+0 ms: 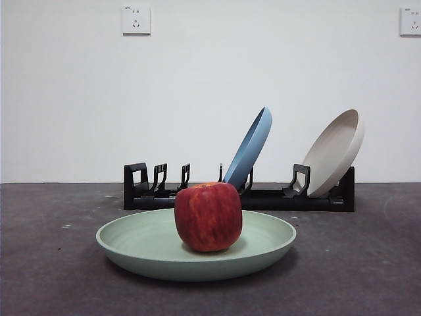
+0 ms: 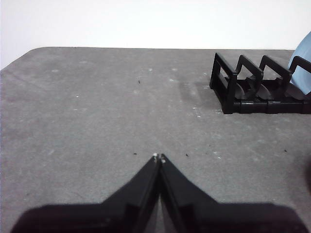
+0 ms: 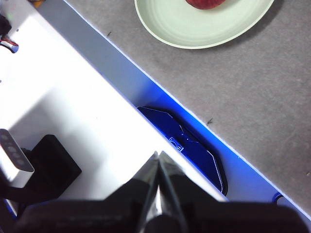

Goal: Take the green plate from the plate rack,put the plate on the table,take the apple from the table,put the apple in the plate

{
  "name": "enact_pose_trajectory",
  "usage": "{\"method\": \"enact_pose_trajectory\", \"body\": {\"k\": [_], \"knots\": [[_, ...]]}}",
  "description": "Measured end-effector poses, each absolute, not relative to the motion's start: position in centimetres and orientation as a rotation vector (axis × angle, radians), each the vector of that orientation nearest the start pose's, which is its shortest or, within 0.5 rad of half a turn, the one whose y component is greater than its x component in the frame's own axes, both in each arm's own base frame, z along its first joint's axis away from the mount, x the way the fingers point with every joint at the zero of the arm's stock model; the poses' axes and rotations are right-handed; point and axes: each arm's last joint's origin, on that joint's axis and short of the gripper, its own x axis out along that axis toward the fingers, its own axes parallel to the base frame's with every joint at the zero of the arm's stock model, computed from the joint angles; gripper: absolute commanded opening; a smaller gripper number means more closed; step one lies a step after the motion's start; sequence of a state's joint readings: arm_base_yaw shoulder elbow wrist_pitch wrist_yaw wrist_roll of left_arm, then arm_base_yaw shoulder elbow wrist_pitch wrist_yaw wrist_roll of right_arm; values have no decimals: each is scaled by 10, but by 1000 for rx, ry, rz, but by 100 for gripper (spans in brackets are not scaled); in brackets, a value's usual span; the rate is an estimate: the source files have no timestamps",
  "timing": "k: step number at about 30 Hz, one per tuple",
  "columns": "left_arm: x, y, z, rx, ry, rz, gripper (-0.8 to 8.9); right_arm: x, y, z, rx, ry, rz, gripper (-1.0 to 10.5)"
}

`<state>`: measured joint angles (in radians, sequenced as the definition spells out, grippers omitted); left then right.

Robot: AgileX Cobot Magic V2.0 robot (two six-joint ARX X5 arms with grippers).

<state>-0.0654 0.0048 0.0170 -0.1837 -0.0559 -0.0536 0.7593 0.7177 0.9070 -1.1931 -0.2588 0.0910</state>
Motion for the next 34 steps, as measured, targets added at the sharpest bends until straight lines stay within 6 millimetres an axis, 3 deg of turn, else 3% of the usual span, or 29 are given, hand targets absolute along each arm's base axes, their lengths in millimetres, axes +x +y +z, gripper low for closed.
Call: {"method": "enact_pose_trajectory", "body": {"k": [9,15,18,21,29,34], "knots": [[95,-5,151,-43,171,-5,-3,69,71,304,-191,999,871,1],[95,-5,151,-43,172,-5,-3,81,56,324,-100,586,803,1],[95,-5,151,-43,172,-5,-3,86,46,322,-49,434,719,1],[95,-5,151,-43,172,-5,-3,89,35,306,-25,321,609,1],[95,-5,151,-43,172,-5,-3,95,22,230,-21,150,463,1],[95,-5,151,-43,172,-5,-3,94,19,205,-26,82,425,1]]}}
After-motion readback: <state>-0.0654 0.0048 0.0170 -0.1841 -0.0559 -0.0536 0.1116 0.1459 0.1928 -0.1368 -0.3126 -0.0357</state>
